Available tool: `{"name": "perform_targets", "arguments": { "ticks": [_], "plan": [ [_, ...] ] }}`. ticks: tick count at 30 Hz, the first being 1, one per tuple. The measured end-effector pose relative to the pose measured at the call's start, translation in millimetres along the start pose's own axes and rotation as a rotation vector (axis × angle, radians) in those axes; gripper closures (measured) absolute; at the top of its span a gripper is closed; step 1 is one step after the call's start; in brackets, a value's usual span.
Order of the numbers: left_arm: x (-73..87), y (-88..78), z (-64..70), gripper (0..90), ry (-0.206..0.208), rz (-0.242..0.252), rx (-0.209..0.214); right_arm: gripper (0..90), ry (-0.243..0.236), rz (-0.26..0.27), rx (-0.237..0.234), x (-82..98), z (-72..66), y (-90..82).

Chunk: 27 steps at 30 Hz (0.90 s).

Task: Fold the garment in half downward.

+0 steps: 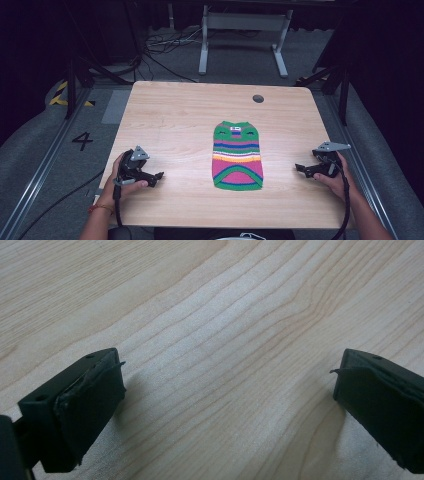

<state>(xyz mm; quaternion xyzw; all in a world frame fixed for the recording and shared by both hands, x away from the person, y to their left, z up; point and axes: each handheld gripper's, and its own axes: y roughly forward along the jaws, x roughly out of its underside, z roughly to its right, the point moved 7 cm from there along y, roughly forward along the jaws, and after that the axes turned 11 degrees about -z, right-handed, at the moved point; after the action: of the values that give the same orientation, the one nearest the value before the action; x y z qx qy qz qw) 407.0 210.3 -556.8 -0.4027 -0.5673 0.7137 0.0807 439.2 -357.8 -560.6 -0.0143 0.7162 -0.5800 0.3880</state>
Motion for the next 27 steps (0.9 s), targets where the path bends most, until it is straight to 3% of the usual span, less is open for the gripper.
{"name": "perform_targets", "arguments": {
  "ticks": [5, 11, 16, 18, 20, 22, 24, 27],
  "plan": [
    [1.6, -1.0, 0.2, 0.5, -0.014, 0.002, -0.007, 0.2, 0.008, 0.0, 0.01, 0.2, 0.4, -0.3],
    [2.8, -2.9, -1.3, 1.4, -0.001, -0.009, -0.007, 0.3, 0.008, 0.001, 0.01, 0.3, 0.5, -0.4],
    [0.4, -4.0, -3.3, 11.0, -0.006, 0.015, 0.007, 1.2, 0.006, -0.004, 0.003, 0.5, 0.5, -1.0],
    [-2.0, -4.4, -4.6, 15.7, -0.011, 0.023, 0.018, 6.5, 0.013, -0.01, 0.006, 0.4, 1.8, -2.4],
    [-5.3, -5.0, -4.7, 18.0, -0.016, 0.028, 0.052, 24.4, 0.027, 0.004, 0.01, -1.4, 4.4, -6.3],
    [-11.1, -5.1, -4.8, 23.8, 0.001, 0.026, 0.048, 21.9, 0.04, 0.01, -0.022, -3.2, 3.7, -8.5],
    [-15.8, -4.7, -3.1, 22.1, 0.003, 0.015, 0.061, 23.0, 0.027, 0.011, -0.001, -5.6, 2.3, -10.1],
    [-25.3, -5.0, -1.4, 23.4, 0.037, 0.005, 0.049, 24.4, -0.002, 0.0, -0.014, -10.8, -3.8, -11.8]
  ]
}}
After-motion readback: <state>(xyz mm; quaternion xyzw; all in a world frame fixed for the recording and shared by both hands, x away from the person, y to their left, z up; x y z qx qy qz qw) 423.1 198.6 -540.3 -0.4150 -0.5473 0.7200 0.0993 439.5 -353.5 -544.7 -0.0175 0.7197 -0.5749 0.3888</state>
